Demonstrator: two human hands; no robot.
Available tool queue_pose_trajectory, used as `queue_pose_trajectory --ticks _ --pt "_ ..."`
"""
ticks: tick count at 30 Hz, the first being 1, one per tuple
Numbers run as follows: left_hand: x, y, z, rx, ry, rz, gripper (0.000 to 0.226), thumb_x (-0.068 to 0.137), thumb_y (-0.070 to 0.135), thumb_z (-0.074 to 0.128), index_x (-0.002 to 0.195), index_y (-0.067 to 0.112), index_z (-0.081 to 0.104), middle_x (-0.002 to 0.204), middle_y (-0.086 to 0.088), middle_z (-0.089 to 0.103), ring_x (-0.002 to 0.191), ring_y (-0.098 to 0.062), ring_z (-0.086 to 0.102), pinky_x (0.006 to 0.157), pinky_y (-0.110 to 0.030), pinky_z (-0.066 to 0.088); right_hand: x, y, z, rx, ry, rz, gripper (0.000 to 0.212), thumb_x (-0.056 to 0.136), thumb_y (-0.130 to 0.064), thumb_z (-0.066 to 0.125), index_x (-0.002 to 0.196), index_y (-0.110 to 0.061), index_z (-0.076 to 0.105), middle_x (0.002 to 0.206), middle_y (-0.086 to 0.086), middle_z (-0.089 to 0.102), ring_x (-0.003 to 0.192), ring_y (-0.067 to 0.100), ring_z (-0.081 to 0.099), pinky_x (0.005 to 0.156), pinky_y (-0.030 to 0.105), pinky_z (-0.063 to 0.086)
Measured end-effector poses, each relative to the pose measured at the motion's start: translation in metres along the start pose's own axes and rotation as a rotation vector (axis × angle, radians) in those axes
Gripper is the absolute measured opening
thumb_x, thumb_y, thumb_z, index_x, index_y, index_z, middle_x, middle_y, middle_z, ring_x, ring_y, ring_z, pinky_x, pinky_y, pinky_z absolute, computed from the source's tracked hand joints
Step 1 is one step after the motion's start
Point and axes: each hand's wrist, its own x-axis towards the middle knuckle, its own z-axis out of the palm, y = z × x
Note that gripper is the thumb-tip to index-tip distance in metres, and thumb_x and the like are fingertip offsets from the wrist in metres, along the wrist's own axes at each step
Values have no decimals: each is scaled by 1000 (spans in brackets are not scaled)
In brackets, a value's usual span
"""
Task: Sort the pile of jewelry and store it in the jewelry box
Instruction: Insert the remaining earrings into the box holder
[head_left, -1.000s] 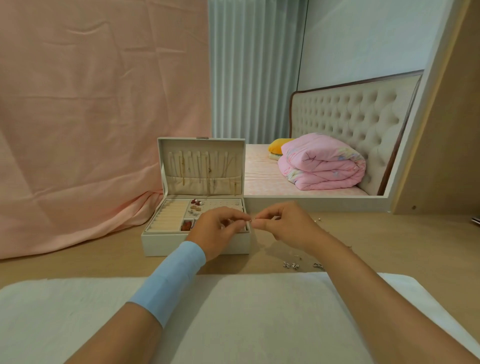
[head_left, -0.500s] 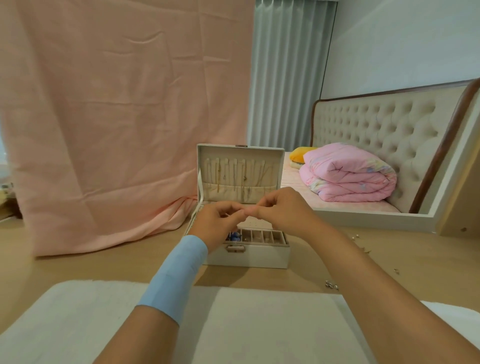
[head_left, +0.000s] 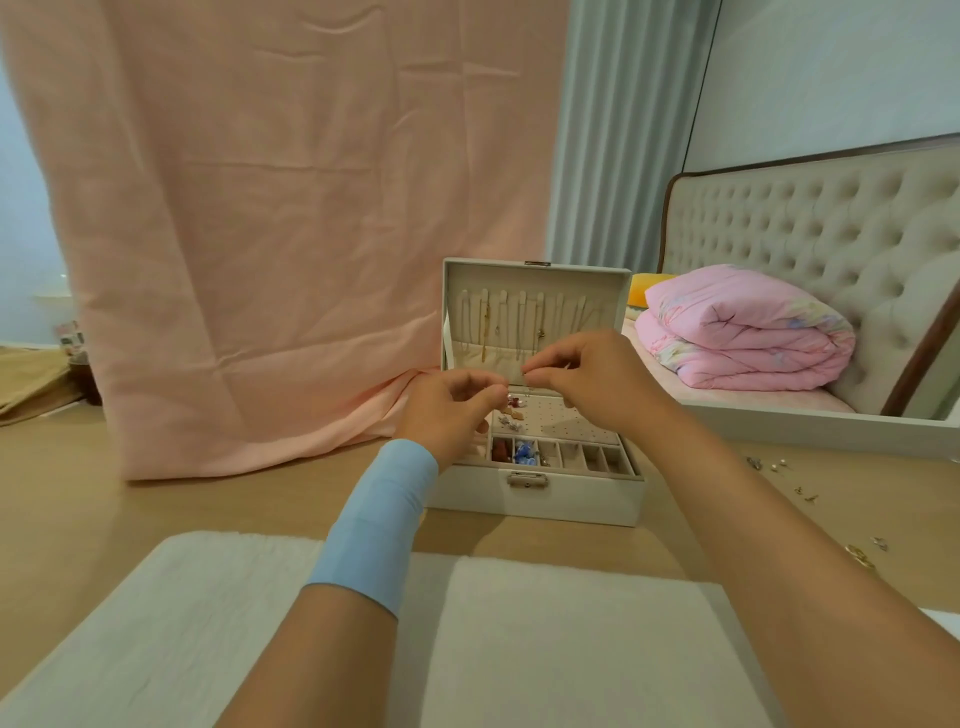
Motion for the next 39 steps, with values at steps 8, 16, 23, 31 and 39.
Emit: queue_pose_trajectory --ticks 8,16,23,31,39 --pt "8 -8 3 20 106 -7 7 89 27 71 87 21 74 83 6 73 69 -5 64 51 -10 44 3 30 31 -384 -50 64 8 90 -30 75 97 -28 79 94 -12 72 82 3 60 67 21 48" --pt "11 -10 6 4 128 50 5 88 26 72 84 29 73 73 12 70 59 1 58 53 -6 44 4 36 35 -493 -32 3 13 93 -33 71 104 -28 77 101 -10 72 84 5 57 59 13 32" --pt "12 -10 8 44 135 10 5 89 30 71 86 28 74 73 16 71 60 2 57 51 -4 42 6 40 30 -410 -177 22 16 96 -31 67 107 -27 78 107 -9 73 94 7 62 70 19 41" --pt "12 0 17 -40 114 -50 9 90 29 69 92 22 75 71 13 71 54 8 58 49 -5 41 2 24 7 115 -41 -14 19 83 -19 82 93 -33 73 89 -11 74 64 -10 61 64 13 46" --pt "7 4 23 -70 30 -109 13 92 35 65 92 28 76 87 8 76 73 -5 65 69 -24 46 -4 18 3 274 34 -43 18 79 -14 85 83 -30 79 77 -11 76 55 -3 59 57 13 48"
